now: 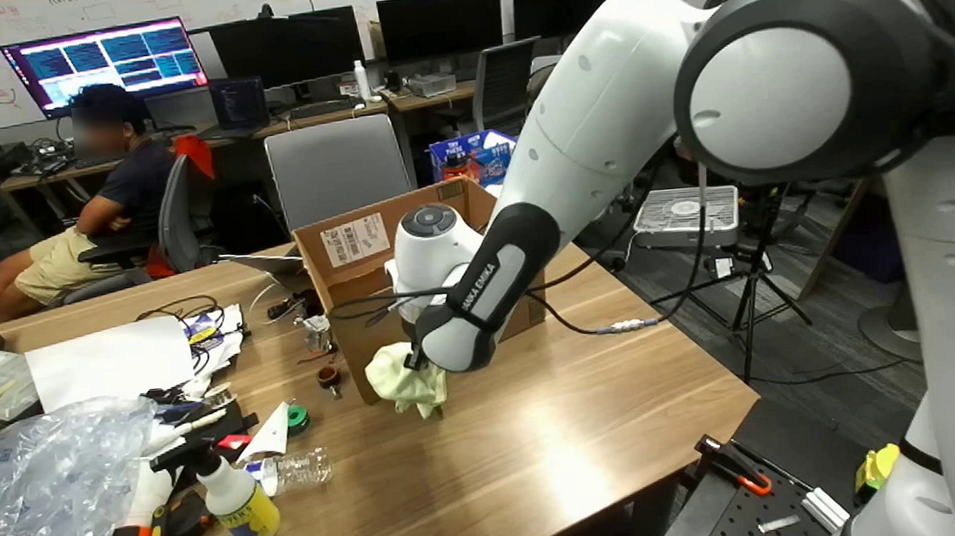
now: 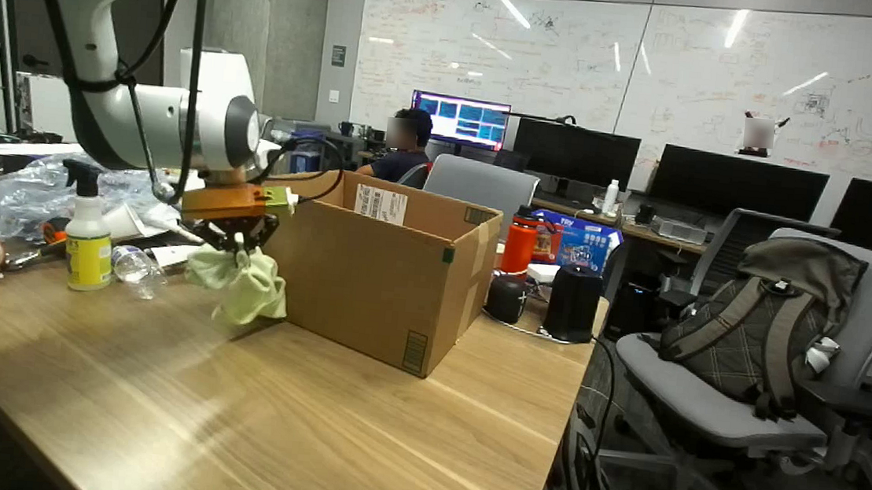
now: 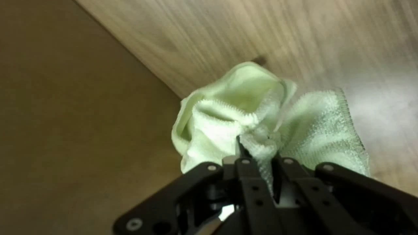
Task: Pick up the clothes from the table and put them in the box
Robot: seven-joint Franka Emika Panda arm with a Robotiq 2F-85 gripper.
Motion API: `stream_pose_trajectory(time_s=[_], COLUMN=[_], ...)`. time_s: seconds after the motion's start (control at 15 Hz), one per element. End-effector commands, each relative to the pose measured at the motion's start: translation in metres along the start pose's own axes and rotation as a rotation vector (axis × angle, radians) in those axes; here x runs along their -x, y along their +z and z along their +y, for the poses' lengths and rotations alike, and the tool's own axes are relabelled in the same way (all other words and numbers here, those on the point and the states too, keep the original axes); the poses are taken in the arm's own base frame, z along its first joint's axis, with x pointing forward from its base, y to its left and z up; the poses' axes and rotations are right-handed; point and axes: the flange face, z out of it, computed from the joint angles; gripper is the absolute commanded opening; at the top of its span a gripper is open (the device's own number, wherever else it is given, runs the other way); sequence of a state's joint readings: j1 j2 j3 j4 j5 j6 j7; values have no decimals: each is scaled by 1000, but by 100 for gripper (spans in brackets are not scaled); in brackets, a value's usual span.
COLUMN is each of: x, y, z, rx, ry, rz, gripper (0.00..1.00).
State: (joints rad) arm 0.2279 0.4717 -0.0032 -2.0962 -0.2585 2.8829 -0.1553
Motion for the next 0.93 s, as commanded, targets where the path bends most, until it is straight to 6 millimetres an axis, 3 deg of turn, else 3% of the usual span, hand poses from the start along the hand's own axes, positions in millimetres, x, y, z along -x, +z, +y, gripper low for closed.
stream_pose_trajectory(time_s=[0.0, 0.33, 0.87], x=[-5, -14, -36], y=[-71, -146, -233], z=[22, 48, 86], rx=[69, 159, 283], ry=[53, 83, 153], rz=[84, 191, 317], gripper=[3, 3, 3])
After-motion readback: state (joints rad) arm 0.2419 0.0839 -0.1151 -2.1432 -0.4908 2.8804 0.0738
